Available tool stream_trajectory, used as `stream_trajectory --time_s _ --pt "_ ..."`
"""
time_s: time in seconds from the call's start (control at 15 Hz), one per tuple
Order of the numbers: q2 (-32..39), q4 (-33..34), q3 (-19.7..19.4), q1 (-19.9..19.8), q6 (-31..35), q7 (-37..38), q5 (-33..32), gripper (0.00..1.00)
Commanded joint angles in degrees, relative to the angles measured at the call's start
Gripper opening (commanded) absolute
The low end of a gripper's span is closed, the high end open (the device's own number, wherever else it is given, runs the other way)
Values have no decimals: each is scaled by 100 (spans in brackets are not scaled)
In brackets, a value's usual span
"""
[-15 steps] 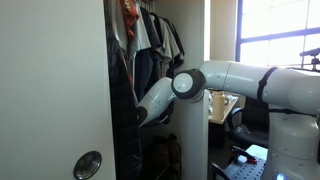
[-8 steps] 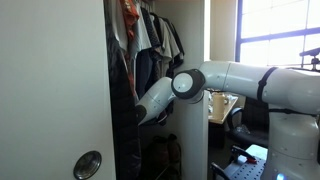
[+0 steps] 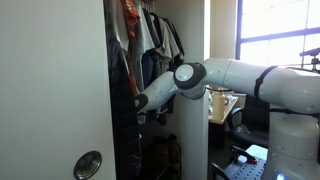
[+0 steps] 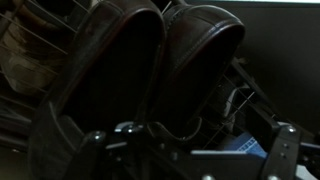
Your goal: Move the black pair of shoes to the left
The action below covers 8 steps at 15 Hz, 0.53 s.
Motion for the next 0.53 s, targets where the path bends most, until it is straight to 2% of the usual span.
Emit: stream_trajectory --time_s 0.0,0.2,0.4,0.47 --pt "-894 -890 267 -365 -581 -93 57 100" --pt "-1338 -1453 407 -591 -973 25 50 100" --pt "-1843 -2192 554 -818 -1014 149 64 100" --pt "-2113 -2417 329 -662 -963 25 408 100"
